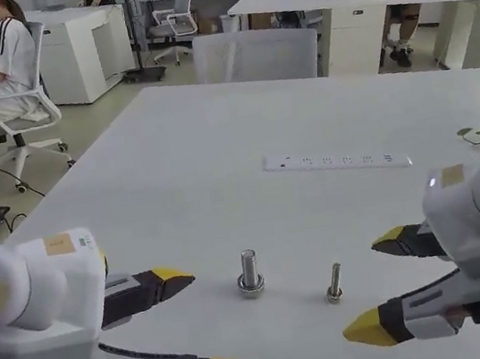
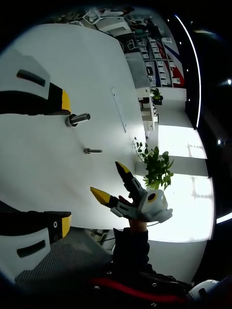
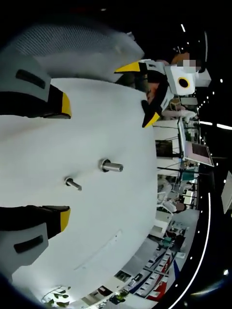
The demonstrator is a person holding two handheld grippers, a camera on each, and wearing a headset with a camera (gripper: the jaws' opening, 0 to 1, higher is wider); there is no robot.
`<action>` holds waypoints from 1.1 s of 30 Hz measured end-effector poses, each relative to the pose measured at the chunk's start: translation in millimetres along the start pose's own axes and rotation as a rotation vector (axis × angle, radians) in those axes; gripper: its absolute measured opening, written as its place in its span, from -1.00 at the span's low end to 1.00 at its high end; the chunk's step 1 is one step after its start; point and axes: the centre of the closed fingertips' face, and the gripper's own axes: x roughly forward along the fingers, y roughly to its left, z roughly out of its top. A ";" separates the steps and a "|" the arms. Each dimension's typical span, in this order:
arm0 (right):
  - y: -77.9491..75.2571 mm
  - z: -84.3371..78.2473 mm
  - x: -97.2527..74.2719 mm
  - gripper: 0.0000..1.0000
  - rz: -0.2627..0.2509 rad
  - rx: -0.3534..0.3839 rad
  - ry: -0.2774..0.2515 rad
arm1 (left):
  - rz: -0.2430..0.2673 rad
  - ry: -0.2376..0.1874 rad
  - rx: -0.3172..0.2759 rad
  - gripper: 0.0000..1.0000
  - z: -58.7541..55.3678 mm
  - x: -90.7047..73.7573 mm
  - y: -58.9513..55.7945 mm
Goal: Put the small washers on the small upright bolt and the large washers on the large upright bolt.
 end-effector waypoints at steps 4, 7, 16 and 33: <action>6.1 0.3 -11.7 0.55 -0.025 0.026 -0.032 | 0.004 -0.005 0.003 0.63 1.2 -2.1 -0.4; 11.0 1.4 -17.9 0.58 -0.044 0.032 -0.050 | 0.007 -0.008 0.004 0.64 2.0 -3.5 -1.2; 29.0 1.4 -29.3 0.75 -0.083 0.056 -0.103 | 0.019 -0.010 -0.001 0.65 -0.1 -12.0 -4.3; 24.4 -0.3 -29.9 0.93 -0.135 0.153 -0.160 | 0.044 0.008 -0.029 0.69 -12.8 -12.0 0.2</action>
